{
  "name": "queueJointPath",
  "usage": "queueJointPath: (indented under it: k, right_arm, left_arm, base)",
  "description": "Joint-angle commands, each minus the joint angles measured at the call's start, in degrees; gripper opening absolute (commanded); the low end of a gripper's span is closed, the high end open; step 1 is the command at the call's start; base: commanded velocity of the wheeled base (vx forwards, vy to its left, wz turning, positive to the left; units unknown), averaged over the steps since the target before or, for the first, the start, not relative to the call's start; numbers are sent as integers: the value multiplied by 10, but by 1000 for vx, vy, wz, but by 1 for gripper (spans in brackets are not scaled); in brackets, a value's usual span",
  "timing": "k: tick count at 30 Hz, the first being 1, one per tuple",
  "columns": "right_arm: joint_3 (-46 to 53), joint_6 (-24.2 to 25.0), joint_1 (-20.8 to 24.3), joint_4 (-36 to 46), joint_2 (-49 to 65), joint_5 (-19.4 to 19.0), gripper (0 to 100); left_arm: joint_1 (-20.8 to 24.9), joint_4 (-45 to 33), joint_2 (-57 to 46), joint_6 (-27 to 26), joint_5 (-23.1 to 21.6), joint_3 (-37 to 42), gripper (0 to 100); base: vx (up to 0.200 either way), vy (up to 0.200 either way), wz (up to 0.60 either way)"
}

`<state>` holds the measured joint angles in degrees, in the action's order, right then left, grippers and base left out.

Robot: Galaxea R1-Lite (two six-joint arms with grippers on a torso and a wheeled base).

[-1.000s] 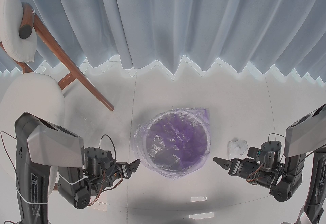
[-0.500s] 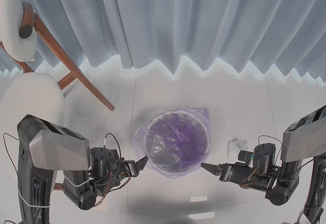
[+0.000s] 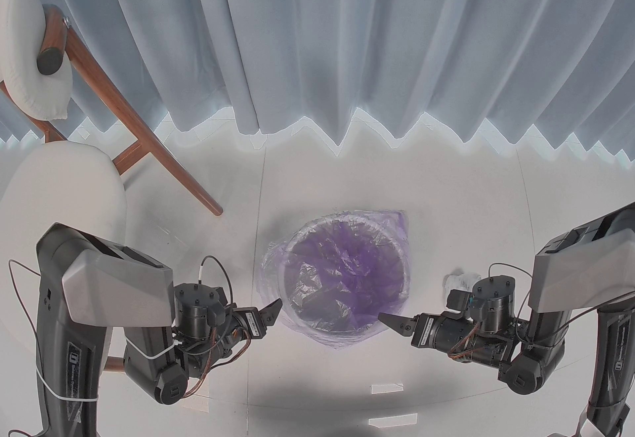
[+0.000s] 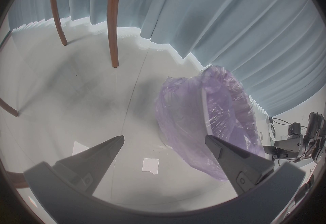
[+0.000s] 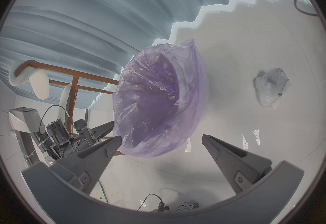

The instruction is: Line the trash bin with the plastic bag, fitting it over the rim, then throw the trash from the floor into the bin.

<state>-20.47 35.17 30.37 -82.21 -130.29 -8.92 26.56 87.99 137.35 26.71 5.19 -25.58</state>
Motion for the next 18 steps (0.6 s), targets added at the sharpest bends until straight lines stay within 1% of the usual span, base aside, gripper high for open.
queueJointPath:
  k: [1,11,12,18]
  right_arm:
    - [-3,0,0,-1,-4,0,100]
    - [-3,3,0,1,5,0,100]
    - [-6,6,0,3,5,0,100]
    - [-21,31,2,17,8,0,100]
  left_arm:
    - [2,3,18,-1,1,-6,100]
    - [3,3,48,-2,2,-28,100]
    - [4,4,51,-2,3,-29,0]
    - [17,5,43,-2,21,-22,0]
  base:
    - [0,0,0]
    - [0,0,0]
    - [0,0,0]
    - [0,0,0]
